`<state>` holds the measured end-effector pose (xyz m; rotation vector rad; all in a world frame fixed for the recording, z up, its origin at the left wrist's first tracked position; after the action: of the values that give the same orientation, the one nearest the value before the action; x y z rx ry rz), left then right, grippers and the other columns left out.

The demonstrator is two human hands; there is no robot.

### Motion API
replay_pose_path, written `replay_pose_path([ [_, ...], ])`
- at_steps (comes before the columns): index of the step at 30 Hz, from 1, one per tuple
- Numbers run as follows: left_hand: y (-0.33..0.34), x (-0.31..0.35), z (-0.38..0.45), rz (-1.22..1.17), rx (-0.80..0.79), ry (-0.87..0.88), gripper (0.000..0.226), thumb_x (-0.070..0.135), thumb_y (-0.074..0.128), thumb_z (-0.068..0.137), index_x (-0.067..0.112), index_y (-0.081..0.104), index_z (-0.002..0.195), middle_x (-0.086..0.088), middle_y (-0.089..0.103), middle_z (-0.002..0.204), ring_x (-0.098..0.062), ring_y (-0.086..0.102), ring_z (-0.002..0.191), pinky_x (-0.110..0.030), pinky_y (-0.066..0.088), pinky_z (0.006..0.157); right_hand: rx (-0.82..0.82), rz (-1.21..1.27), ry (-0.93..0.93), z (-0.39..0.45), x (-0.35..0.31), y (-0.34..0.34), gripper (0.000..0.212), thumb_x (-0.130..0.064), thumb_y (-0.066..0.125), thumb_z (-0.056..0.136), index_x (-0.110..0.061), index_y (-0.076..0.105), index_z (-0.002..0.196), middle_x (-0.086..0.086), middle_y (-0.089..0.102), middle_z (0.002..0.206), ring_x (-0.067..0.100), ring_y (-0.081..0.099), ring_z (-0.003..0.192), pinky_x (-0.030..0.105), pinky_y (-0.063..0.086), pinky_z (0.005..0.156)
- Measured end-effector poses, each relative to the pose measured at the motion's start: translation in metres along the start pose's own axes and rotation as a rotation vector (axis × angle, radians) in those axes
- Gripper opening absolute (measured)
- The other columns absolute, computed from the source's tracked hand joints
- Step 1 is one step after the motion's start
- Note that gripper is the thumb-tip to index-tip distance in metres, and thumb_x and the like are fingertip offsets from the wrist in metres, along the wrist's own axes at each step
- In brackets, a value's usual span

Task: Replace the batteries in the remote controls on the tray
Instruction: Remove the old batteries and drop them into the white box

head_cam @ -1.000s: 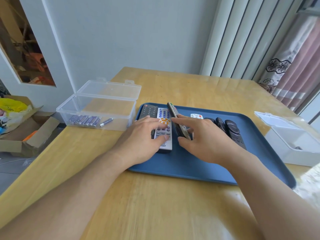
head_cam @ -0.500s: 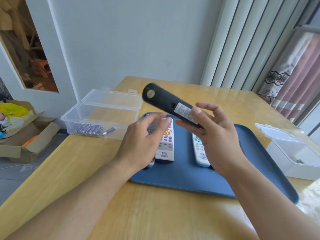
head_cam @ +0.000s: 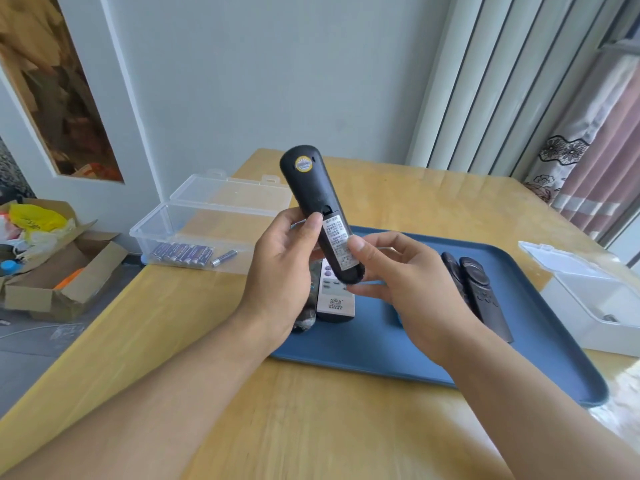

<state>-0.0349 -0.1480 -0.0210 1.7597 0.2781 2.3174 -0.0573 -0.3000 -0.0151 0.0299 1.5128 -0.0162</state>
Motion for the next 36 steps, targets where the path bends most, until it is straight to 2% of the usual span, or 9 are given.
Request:
replay_pose_path([
  [3,0.002,0.0,-0.001,-0.013,-0.028,-0.012,0.015,0.018,0.051,0.105,0.01,0.063,0.109,-0.014,0.076,0.1,-0.025,0.075,0.09,-0.039,0.06,0.082,0.096,-0.128,-0.105,-0.002,-0.005,-0.004,0.03,-0.039,0.084,0.075,-0.019,0.071,0.094,0.002,0.075,0.093,0.015,0.07,0.078,0.026,0.058,0.071],
  [5,0.004,-0.001,-0.002,0.017,-0.047,-0.016,0.016,0.022,0.053,0.105,0.012,0.064,0.111,-0.019,0.074,0.103,-0.029,0.073,0.087,-0.045,0.061,0.077,0.202,-0.43,-0.346,-0.006,-0.015,-0.007,0.019,-0.035,0.084,0.079,-0.03,0.071,0.092,-0.009,0.069,0.088,0.007,0.064,0.07,0.016,0.05,0.065],
  [7,0.007,-0.002,-0.005,0.027,-0.084,-0.042,0.019,0.026,0.053,0.105,0.012,0.063,0.114,-0.021,0.072,0.1,-0.031,0.071,0.081,-0.045,0.061,0.072,0.214,-0.582,-0.552,-0.012,-0.02,-0.002,0.016,-0.029,0.081,0.084,-0.033,0.074,0.097,-0.011,0.064,0.086,0.013,0.063,0.074,0.014,0.047,0.068],
  [13,0.012,0.001,-0.008,-0.006,-0.115,-0.064,0.022,0.024,0.051,0.105,0.009,0.062,0.117,-0.023,0.068,0.095,-0.024,0.069,0.072,-0.039,0.061,0.065,0.244,-0.549,-0.604,-0.015,-0.017,0.002,0.015,-0.02,0.075,0.09,-0.029,0.079,0.101,-0.014,0.065,0.082,0.006,0.063,0.073,0.01,0.044,0.066],
  [21,0.012,0.002,-0.009,0.014,-0.123,-0.073,0.021,0.026,0.05,0.105,0.013,0.063,0.116,-0.015,0.068,0.089,-0.028,0.069,0.07,-0.027,0.056,0.056,0.231,-0.502,-0.585,-0.016,-0.021,0.002,0.02,-0.016,0.077,0.088,-0.024,0.079,0.105,-0.007,0.068,0.084,0.0,0.063,0.07,0.007,0.043,0.066],
  [28,0.011,0.002,-0.008,0.16,-0.146,-0.007,0.019,0.028,0.052,0.104,0.021,0.066,0.114,-0.003,0.073,0.087,-0.015,0.068,0.071,-0.026,0.055,0.065,0.122,-0.532,-0.462,-0.012,-0.025,0.001,0.013,-0.03,0.078,0.087,-0.029,0.067,0.092,-0.01,0.068,0.088,0.004,0.061,0.072,0.012,0.044,0.062],
  [31,0.011,0.001,-0.009,0.164,-0.134,-0.025,0.021,0.029,0.051,0.105,0.02,0.067,0.114,-0.007,0.074,0.095,-0.018,0.069,0.081,-0.033,0.057,0.073,0.008,-0.484,-0.368,-0.008,-0.026,-0.001,0.023,-0.029,0.081,0.083,-0.022,0.06,0.087,-0.012,0.067,0.079,0.006,0.059,0.065,0.019,0.045,0.059],
  [34,0.007,-0.003,-0.007,0.121,-0.053,-0.111,0.021,0.04,0.05,0.105,0.027,0.067,0.102,-0.009,0.071,0.084,-0.026,0.061,0.068,-0.039,0.047,0.061,-0.121,-0.333,-0.278,-0.005,-0.033,-0.008,0.022,-0.019,0.081,0.081,-0.017,0.062,0.089,-0.006,0.066,0.068,0.015,0.063,0.06,0.031,0.051,0.057],
  [36,0.005,-0.004,-0.006,0.029,-0.002,-0.192,0.023,0.042,0.049,0.105,0.027,0.066,0.101,-0.003,0.071,0.077,-0.022,0.064,0.061,-0.049,0.046,0.073,-0.157,-0.387,-0.175,-0.006,-0.041,-0.019,0.018,-0.021,0.08,0.081,-0.015,0.068,0.092,-0.002,0.068,0.067,0.016,0.062,0.059,0.03,0.05,0.055],
])
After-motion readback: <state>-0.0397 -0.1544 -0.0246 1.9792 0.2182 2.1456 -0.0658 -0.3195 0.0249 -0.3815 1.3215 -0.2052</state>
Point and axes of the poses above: each hand's wrist, its own z-axis towards the middle knuckle, its own y-axis out of the palm, x = y × z, the point moved 4 cm from there along z, towards the middle knuckle
